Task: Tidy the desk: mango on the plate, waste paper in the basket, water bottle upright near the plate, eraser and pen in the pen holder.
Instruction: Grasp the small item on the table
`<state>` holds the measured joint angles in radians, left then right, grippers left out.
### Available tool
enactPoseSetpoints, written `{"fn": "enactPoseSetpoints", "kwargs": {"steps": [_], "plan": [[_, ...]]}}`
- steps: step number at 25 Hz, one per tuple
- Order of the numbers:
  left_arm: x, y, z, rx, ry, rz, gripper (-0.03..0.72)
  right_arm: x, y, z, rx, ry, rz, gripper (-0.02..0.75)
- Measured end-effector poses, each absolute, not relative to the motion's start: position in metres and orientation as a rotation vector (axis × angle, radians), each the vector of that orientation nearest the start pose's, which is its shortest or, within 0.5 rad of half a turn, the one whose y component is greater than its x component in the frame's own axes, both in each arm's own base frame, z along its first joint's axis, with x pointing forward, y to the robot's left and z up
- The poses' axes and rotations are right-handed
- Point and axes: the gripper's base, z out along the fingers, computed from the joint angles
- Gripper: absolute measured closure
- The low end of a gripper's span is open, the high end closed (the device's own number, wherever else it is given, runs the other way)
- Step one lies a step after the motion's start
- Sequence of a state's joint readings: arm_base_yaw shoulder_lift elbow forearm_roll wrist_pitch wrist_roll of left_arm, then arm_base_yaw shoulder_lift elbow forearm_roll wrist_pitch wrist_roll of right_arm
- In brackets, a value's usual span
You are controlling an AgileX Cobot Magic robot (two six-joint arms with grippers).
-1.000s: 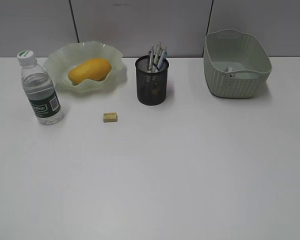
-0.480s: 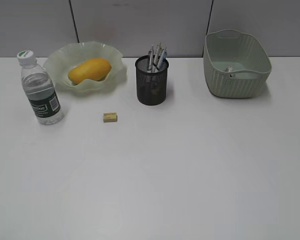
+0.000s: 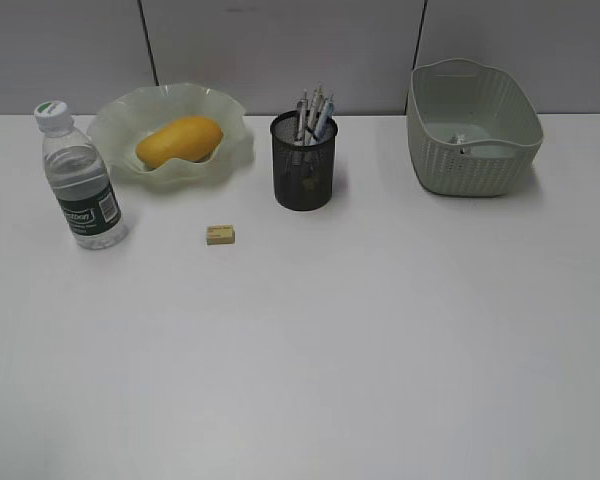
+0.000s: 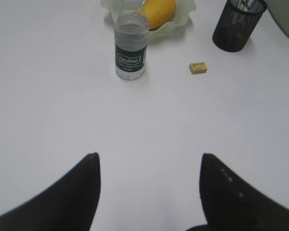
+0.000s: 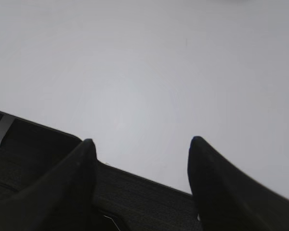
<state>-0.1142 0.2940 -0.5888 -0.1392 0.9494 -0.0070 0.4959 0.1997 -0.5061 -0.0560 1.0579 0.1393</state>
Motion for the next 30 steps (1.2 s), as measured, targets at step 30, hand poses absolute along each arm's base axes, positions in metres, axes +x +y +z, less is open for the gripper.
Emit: {"fn": "enactPoseSetpoints", "kwargs": {"steps": [30], "plan": [[0.230, -0.107, 0.286, 0.265, 2.511, -0.493, 0.197, 0.025, 0.008, 0.277, -0.403, 2.211, 0.277, 0.260]]}}
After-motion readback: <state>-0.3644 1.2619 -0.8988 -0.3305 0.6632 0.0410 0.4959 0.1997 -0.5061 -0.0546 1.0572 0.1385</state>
